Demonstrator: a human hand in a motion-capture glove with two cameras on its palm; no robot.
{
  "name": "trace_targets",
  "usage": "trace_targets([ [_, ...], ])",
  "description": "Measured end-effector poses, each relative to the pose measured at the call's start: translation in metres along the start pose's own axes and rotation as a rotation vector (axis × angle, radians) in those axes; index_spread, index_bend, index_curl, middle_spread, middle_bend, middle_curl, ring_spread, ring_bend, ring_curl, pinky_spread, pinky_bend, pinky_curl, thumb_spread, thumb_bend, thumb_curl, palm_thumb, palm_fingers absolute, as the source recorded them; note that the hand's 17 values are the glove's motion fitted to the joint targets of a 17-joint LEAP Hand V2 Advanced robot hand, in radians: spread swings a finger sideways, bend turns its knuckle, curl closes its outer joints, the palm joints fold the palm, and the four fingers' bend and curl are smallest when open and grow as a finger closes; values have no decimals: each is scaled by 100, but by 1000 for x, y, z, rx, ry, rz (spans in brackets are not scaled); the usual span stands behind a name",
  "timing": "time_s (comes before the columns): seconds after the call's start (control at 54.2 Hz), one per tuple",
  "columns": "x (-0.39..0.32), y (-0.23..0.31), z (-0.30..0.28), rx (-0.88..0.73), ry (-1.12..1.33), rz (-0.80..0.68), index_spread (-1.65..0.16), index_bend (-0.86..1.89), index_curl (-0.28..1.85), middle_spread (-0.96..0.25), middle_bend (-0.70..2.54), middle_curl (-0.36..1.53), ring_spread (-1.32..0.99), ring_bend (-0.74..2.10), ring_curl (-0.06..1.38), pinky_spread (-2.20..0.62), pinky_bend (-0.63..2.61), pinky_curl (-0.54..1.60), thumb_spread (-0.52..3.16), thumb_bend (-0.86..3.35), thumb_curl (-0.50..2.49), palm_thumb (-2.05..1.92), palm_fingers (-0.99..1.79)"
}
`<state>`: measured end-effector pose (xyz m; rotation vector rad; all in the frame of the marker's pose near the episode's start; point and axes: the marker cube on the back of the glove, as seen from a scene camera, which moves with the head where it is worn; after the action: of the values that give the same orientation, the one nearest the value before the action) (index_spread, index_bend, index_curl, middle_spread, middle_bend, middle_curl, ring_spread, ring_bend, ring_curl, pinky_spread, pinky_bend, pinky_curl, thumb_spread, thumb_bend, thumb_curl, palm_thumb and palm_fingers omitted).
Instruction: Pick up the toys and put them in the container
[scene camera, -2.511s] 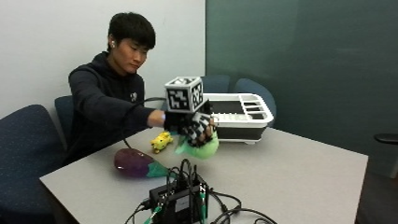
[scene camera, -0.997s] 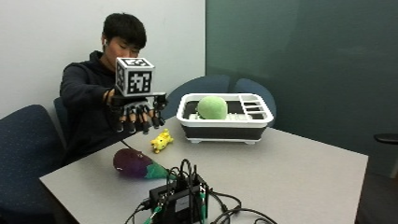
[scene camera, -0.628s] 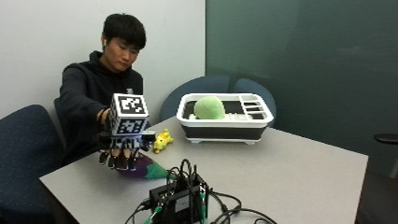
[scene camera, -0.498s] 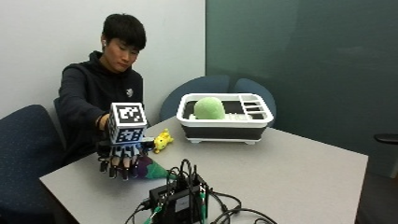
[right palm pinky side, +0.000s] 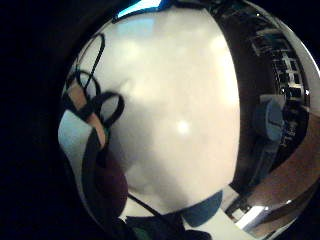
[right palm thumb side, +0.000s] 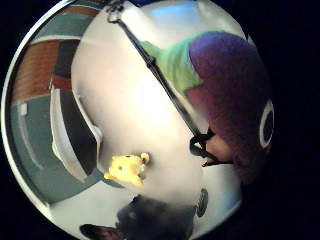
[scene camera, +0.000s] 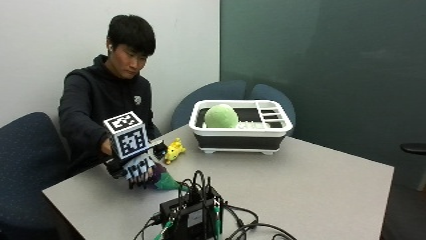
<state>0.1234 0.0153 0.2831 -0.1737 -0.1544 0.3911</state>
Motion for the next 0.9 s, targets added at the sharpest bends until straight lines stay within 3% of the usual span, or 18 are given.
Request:
trace_targets([
  [0.111, -6, -5, -24, 85, -74, -63, -19, 32, 19, -19, 82, 57, -32, 119, 53, -36, 106, 44, 104, 19, 64, 71, 108],
  [0.203, -26, -12, -78, 140, -195, -165, -24, 49, 25, -22, 93, 64, -34, 122, 57, -38, 102, 45, 91, 19, 71, 72, 112],
  [0.314, -88, 0, -137, 216, -284, -280, -28, 61, 32, -24, 99, 71, -36, 126, 59, -39, 103, 47, 76, 19, 78, 73, 108],
  [0.462, -183, 21, -178, 320, -184, -446, -32, 71, 39, -26, 103, 77, -36, 129, 62, -40, 106, 51, 60, 19, 87, 73, 102],
  [0.628, -266, 30, -179, 271, -125, -541, -35, 73, 47, -27, 105, 83, -37, 132, 64, -40, 111, 54, 47, 17, 93, 70, 93],
  [0.757, -305, 25, -151, 221, -90, -496, -36, 64, 51, -28, 103, 85, -36, 134, 65, -40, 119, 57, 44, 13, 96, 67, 82],
  [0.849, -317, 22, -129, 167, -83, -456, -33, 47, 50, -27, 95, 85, -36, 136, 65, -40, 128, 58, 47, 9, 96, 64, 70],
  [0.905, -317, 21, -122, 129, -122, -464, -27, 24, 46, -25, 79, 80, -33, 134, 63, -39, 133, 57, 72, 3, 90, 51, 44],
])
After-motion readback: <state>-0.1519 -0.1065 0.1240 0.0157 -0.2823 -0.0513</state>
